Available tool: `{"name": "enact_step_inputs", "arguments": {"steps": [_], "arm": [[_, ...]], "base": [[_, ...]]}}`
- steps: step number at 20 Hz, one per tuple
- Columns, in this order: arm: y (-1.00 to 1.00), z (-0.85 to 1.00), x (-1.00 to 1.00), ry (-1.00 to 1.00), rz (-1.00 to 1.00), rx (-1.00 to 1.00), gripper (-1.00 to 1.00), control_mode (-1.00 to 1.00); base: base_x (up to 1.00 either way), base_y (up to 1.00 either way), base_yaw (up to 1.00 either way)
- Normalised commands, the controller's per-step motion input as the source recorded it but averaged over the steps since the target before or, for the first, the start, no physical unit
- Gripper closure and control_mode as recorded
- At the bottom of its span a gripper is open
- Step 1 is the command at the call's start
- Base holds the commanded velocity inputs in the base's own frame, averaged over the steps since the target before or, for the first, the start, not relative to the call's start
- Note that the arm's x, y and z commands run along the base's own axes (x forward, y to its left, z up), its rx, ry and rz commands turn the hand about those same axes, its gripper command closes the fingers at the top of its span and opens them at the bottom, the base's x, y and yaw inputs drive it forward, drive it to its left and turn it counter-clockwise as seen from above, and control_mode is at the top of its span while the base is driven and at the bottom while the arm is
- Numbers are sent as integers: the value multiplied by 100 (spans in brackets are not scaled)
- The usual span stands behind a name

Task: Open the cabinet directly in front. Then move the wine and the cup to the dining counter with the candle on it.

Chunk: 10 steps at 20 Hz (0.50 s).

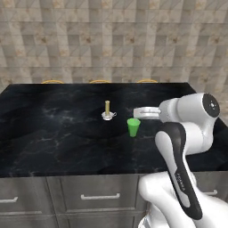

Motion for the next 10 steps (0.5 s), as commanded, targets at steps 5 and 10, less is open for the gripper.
{"name": "enact_step_inputs", "arguments": {"steps": [5,10], "arm": [[11,0,-16,0,1,-1,-100,-100],[31,0,-36,-1,17,-3,-100,100]], "base": [[0,0,0],[-27,33,47]]}}
